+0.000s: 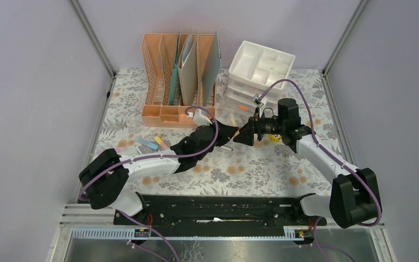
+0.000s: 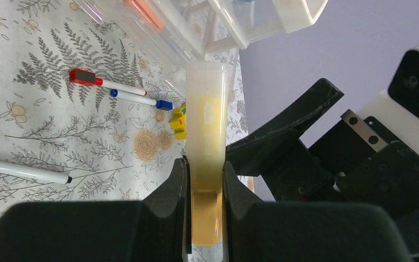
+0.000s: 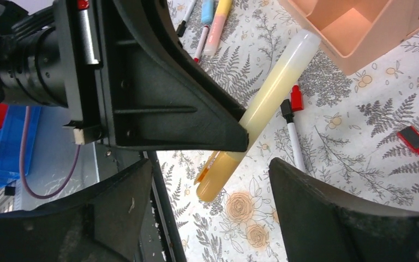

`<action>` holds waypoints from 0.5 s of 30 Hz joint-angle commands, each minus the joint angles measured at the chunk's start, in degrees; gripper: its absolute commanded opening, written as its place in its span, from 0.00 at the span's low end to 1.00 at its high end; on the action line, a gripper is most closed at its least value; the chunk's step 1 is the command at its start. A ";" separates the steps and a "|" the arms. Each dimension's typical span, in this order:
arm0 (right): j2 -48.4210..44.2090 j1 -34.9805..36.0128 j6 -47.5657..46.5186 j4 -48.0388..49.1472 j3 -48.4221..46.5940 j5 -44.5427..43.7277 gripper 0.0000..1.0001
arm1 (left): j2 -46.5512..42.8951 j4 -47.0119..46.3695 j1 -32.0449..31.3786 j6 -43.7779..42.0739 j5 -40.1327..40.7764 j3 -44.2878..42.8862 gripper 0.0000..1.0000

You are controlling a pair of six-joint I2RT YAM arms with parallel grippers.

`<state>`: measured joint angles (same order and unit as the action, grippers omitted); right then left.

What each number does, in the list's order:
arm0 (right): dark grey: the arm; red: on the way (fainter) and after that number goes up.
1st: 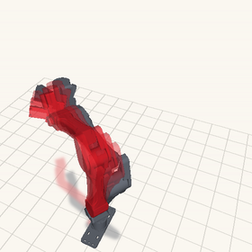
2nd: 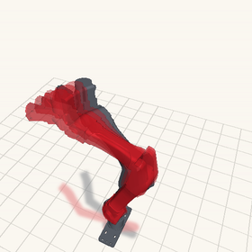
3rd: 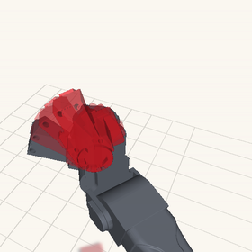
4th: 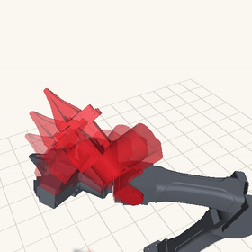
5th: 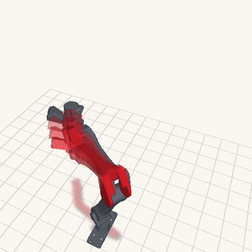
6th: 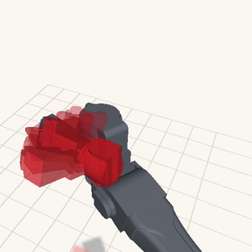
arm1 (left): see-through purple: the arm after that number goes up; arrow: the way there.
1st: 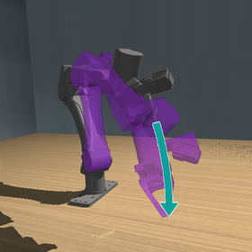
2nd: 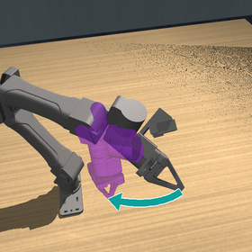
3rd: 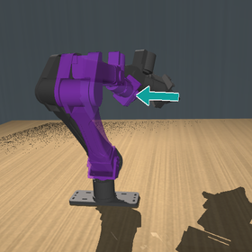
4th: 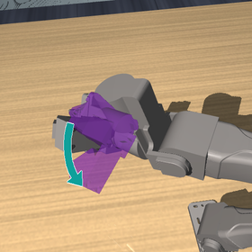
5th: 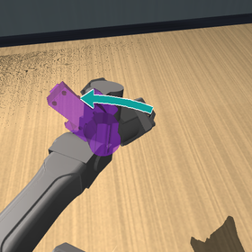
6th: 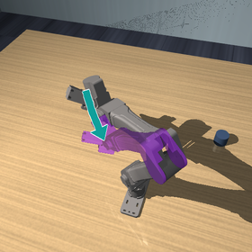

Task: Organize the desk
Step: Place the stationery in the storage box.

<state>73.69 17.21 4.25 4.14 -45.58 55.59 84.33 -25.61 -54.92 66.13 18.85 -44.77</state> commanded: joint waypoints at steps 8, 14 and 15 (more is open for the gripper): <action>1.33 0.08 2.94 3.57 0.38 -2.55 0.68 | 1.53 -4.41 -1.51 1.37 2.16 -3.56 0.00; 2.26 0.53 3.04 3.50 0.31 -3.06 0.61 | 1.11 -5.98 -1.62 0.78 2.29 -3.40 0.00; 2.37 0.54 3.04 3.50 0.25 -3.18 0.59 | 0.98 -6.15 -1.65 0.72 2.26 -3.31 0.00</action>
<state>75.46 17.30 6.81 5.54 -45.21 53.15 85.69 -27.22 -56.21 66.59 19.99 -45.89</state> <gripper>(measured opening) 0.615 0.180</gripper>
